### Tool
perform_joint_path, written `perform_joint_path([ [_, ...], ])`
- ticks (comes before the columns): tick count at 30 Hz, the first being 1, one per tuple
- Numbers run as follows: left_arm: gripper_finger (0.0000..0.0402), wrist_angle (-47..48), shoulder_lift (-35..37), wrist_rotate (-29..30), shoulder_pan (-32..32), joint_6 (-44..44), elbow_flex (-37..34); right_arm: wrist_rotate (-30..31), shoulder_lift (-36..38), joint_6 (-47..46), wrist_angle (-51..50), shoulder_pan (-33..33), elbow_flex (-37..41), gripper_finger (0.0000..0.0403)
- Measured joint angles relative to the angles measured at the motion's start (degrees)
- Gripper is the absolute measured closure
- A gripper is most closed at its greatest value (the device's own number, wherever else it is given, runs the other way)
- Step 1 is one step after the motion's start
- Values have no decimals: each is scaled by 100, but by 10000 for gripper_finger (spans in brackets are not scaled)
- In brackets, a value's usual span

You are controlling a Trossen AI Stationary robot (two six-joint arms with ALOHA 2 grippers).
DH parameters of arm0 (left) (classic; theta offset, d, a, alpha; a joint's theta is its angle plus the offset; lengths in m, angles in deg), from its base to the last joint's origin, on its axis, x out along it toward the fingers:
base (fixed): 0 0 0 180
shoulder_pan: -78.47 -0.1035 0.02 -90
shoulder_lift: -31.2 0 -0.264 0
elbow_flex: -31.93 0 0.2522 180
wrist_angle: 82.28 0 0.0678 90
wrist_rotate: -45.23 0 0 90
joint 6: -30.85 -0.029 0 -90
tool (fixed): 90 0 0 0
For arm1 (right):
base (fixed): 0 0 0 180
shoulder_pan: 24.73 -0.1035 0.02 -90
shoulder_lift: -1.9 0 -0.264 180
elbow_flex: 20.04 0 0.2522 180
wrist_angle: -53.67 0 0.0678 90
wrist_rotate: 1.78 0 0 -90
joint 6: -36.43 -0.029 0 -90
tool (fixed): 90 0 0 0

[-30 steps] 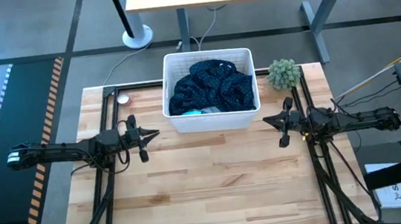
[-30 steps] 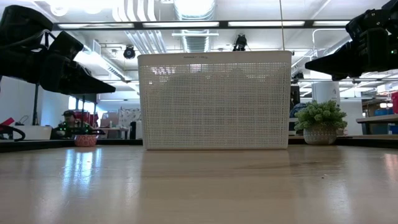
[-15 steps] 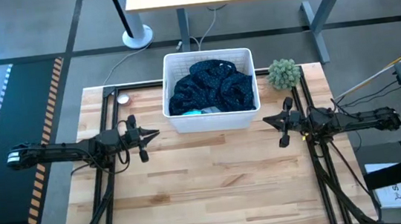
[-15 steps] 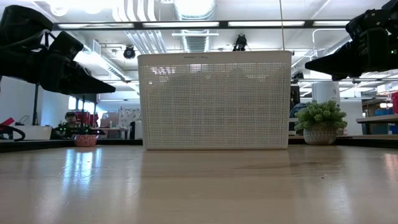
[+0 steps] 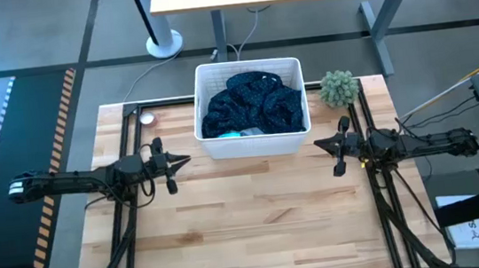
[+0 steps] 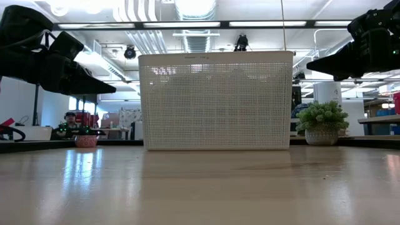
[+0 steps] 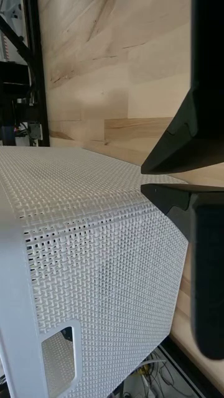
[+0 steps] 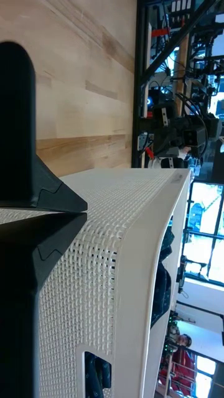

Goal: Sort clothes
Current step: Return to Home Position

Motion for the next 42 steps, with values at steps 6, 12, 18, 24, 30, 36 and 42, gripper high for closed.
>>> perform_joint_path([
  [6, 379, 1, 2, 0, 0, 2, 0, 1, 0, 0, 0, 0, -1, 403],
  [12, 379, 0, 2, 0, -2, 0, -2, 1, 0, 0, 0, -1, -1, 403],
  [18, 379, -1, 0, 0, 0, 0, 0, 1, 1, 0, 0, 0, 0, 403],
  [24, 379, 1, 1, 0, -1, 1, -1, 1, 1, -1, 0, -1, -1, 403],
  [30, 379, 0, 2, 0, -2, 1, -2, 1, 0, 0, 0, -1, -1, 403],
  [36, 379, 1, 1, 0, 0, 0, -1, 6, 1, 0, -3, -1, -1, 403],
  [42, 379, -1, 2, 0, -2, 1, 0, 40, 0, -2, 0, 14, 1, 403],
])
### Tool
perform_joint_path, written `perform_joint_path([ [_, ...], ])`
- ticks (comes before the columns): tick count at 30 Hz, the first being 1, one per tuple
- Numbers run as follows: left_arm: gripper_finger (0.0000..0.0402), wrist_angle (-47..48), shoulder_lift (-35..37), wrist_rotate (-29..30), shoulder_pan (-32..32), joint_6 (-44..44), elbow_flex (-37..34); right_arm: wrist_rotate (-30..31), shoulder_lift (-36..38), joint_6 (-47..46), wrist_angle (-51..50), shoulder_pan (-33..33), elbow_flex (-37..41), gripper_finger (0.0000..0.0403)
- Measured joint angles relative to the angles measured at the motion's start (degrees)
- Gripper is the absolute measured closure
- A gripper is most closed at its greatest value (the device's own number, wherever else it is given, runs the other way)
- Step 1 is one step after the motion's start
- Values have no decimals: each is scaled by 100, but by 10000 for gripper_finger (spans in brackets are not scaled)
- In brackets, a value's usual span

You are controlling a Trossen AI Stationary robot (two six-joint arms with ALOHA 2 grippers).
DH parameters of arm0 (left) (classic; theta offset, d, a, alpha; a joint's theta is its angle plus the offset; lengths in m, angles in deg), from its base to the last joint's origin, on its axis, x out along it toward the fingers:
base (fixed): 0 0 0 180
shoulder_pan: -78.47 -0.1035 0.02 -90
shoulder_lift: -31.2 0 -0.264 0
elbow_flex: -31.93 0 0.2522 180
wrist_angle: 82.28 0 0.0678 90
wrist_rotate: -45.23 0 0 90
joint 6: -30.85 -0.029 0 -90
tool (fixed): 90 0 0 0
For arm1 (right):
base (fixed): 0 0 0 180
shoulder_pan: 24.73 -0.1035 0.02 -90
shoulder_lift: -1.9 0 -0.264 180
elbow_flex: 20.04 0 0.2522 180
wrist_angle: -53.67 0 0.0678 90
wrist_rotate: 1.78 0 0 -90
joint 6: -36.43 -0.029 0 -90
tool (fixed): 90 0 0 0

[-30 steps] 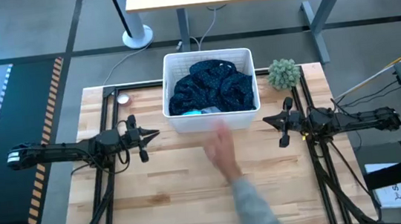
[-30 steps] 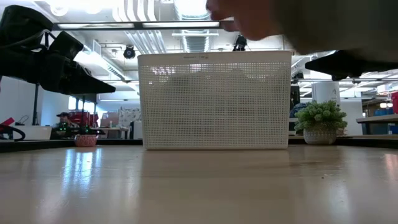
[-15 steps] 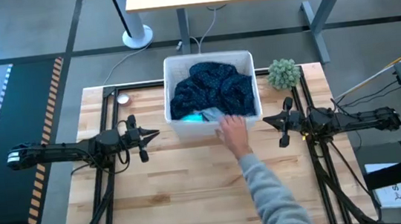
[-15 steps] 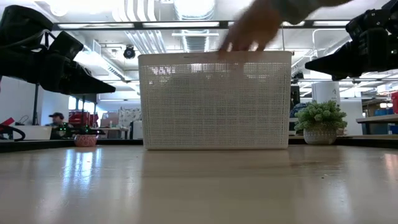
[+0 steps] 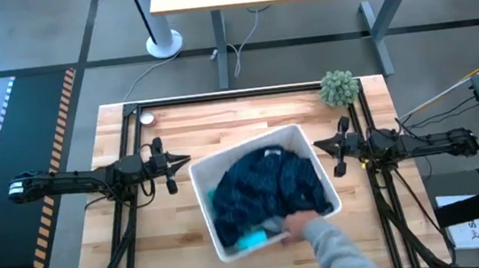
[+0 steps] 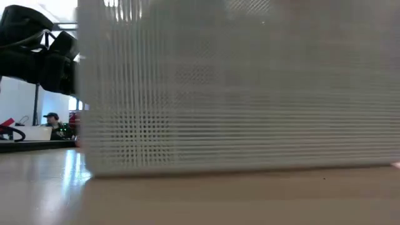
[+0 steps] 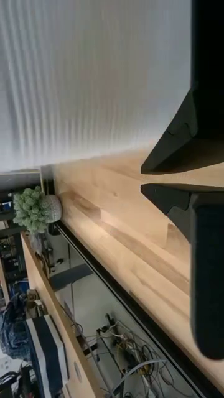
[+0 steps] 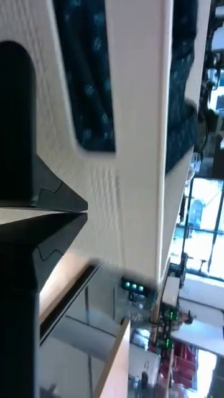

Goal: Sort clothes
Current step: Return to Home Position

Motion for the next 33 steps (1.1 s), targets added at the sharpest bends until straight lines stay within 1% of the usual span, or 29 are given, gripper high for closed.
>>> perform_joint_path([
  [2, 379, -2, 0, 0, 0, 1, 0, -117, -2, 2, -9, -18, 0, 403],
  [33, 379, -9, 0, 0, 0, -1, -2, -148, 0, 2, -9, -13, -2, 403],
])
